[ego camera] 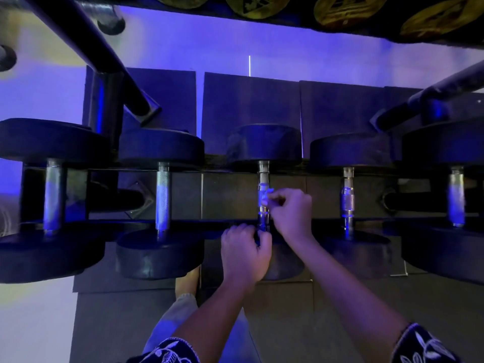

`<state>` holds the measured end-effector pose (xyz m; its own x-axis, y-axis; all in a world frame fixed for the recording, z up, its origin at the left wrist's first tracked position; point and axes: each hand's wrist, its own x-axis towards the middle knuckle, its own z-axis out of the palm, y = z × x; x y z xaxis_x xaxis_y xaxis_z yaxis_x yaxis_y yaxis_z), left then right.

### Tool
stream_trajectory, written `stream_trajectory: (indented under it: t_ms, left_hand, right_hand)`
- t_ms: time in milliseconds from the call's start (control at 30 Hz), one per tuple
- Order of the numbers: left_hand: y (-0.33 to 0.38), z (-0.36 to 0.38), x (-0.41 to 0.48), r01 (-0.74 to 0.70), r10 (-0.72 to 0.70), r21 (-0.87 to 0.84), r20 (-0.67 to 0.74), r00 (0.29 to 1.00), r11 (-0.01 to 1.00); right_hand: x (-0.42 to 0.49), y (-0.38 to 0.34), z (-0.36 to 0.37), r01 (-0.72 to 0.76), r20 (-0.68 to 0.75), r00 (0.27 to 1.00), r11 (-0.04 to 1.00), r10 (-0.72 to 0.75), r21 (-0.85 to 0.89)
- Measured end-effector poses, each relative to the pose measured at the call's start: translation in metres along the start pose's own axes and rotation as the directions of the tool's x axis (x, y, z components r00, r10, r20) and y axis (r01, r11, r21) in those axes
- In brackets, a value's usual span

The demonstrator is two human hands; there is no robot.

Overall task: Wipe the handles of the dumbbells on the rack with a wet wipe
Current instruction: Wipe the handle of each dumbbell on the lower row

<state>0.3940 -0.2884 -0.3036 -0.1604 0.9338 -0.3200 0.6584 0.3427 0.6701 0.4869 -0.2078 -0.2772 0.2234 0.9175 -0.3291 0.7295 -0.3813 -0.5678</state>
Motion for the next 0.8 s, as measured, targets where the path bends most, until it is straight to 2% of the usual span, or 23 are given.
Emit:
stream_trajectory:
  t_ms: [200, 433, 567, 800]
  left_hand:
    - [0.0, 0.0, 0.001, -0.032, 0.031, -0.009, -0.023, 0.999, 0.999]
    - [-0.001, 0.002, 0.001, -0.046, 0.046, 0.006, -0.006, 0.999, 0.999]
    - [0.0, 0.001, 0.001, -0.048, 0.048, -0.001, -0.011, 0.999, 0.999]
    - [0.001, -0.001, 0.001, -0.049, 0.049, 0.001, -0.015, 0.999, 0.999]
  right_hand:
    - [0.049, -0.02, 0.004, -0.12, -0.096, 0.988, 0.992, 0.124, 0.047]
    - [0.006, -0.01, 0.006, -0.048, -0.102, 0.993, 0.998, 0.053, 0.05]
    - [0.048, -0.021, 0.01, -0.167, -0.158, 0.973, 0.985, 0.171, 0.037]
    - [0.009, -0.005, 0.011, -0.082, -0.1, 0.991, 0.992, 0.091, 0.097]
